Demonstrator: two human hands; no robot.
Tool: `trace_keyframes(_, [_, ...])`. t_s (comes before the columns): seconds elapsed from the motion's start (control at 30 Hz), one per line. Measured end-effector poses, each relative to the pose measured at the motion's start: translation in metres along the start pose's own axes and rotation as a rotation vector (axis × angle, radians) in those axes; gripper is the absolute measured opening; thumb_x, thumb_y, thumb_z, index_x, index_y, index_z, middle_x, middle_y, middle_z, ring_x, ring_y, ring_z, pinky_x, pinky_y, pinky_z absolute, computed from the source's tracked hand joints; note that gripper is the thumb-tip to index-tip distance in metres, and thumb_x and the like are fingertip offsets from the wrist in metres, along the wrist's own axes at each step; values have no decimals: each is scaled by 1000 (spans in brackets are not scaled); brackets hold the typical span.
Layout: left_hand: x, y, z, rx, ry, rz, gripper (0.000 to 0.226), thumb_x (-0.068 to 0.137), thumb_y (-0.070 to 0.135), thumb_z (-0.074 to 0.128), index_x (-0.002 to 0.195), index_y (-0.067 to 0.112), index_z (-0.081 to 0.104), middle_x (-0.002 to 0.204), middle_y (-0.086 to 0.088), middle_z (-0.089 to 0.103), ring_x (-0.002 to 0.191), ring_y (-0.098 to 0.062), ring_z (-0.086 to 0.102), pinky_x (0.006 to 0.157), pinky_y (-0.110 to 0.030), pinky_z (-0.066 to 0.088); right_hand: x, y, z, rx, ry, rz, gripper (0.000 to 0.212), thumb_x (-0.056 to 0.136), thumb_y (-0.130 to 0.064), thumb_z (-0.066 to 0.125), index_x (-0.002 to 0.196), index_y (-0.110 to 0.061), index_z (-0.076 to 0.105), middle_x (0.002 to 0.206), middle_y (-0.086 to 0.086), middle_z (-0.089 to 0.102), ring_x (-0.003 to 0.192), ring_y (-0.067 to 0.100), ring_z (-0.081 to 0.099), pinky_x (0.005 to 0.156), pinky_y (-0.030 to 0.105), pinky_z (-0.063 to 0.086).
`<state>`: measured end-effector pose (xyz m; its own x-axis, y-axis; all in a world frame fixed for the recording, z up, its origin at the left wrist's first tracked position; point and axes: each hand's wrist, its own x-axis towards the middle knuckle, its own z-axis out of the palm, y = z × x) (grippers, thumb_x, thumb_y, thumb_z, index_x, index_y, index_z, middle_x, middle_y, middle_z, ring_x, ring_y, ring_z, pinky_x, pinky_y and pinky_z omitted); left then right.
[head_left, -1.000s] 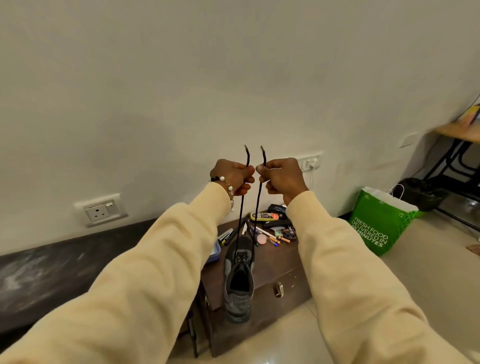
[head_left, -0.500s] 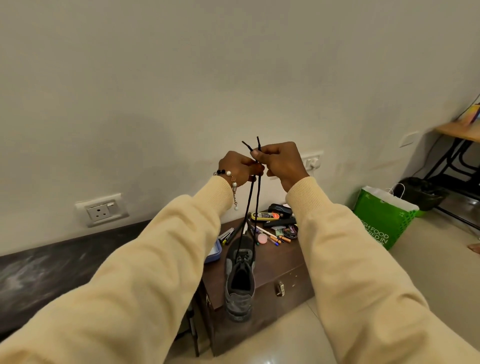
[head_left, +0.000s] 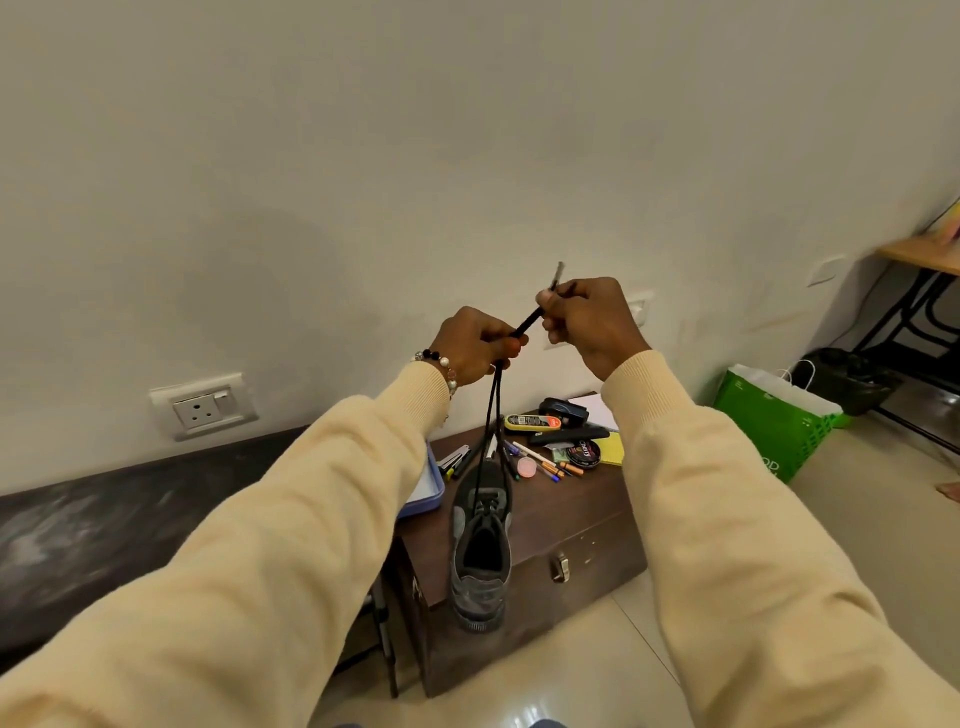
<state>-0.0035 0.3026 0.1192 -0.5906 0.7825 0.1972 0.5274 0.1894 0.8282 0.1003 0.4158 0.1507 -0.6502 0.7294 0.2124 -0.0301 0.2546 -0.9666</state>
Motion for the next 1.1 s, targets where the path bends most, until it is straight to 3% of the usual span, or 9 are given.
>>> trace_keyframes(0.1, [2, -3, -5, 54, 68, 37, 24, 87, 8, 67, 111, 4, 70, 98, -13, 71, 77, -16, 67, 74, -23, 55, -5, 11, -12, 171, -8, 51, 8, 84, 11, 59, 84, 3, 62, 78, 15, 61, 67, 25, 62, 58, 24, 54])
trace_keyframes(0.2, [3, -3, -8, 162, 92, 89, 22, 85, 11, 70, 106, 7, 73, 93, -11, 73, 76, -15, 65, 80, -26, 54, -11, 32, -16, 262, -7, 112, 16, 78, 18, 61, 80, 2, 63, 83, 18, 62, 73, 29, 64, 63, 25, 56])
trace_keyframes(0.33, [5, -3, -8, 240, 107, 132, 19, 83, 12, 72, 102, 8, 75, 96, -10, 73, 82, -18, 67, 84, -33, 56, -20, 65, -5, 179, -68, 150, 14, 80, 8, 66, 90, -1, 70, 84, 15, 69, 74, 24, 65, 69, 26, 57])
trace_keyframes(0.47, [7, -2, -10, 288, 90, 156, 19, 83, 11, 73, 102, 9, 75, 100, -10, 73, 82, -20, 69, 75, -30, 59, -28, 84, 17, 96, -95, 172, 18, 86, -4, 66, 103, 0, 70, 84, 12, 71, 73, 20, 62, 72, 30, 56])
trace_keyframes(0.6, [7, -1, -13, 334, 83, 175, 20, 84, 10, 71, 104, 8, 74, 103, -11, 72, 85, -22, 69, 78, -31, 58, -33, 89, 37, 55, -110, 159, 17, 89, -7, 62, 104, -6, 70, 87, 8, 70, 80, 20, 60, 81, 34, 54])
trace_keyframes(0.7, [7, -1, -14, 304, 91, 168, 20, 85, 8, 70, 104, 6, 74, 101, -12, 72, 78, -23, 70, 75, -27, 58, -37, 92, 47, 89, -114, 140, 21, 90, -7, 61, 109, -5, 69, 94, 5, 70, 84, 17, 60, 76, 27, 53])
trace_keyframes(0.87, [7, -5, -12, 271, 108, 152, 20, 86, 7, 69, 105, 6, 73, 99, -12, 73, 75, -22, 71, 74, -23, 57, -41, 95, 56, 71, -194, 115, 22, 93, -12, 58, 111, -11, 69, 97, -5, 69, 85, 14, 58, 80, 32, 52])
trace_keyframes(1.0, [6, -15, -14, 212, 166, 125, 21, 87, 5, 66, 107, 4, 72, 101, -12, 72, 75, -21, 70, 67, -14, 55, -34, 96, 54, -40, -289, 89, 17, 96, -17, 53, 96, -19, 71, 106, -2, 68, 98, 19, 58, 87, 37, 49])
trace_keyframes(1.1, [1, -38, -14, 61, 276, 22, 19, 89, 1, 62, 106, 0, 71, 97, -14, 71, 71, -18, 67, 63, -15, 56, -21, 96, 46, -234, -319, 48, 20, 98, -19, 49, 91, -18, 67, 102, 3, 66, 96, 20, 59, 89, 36, 46])
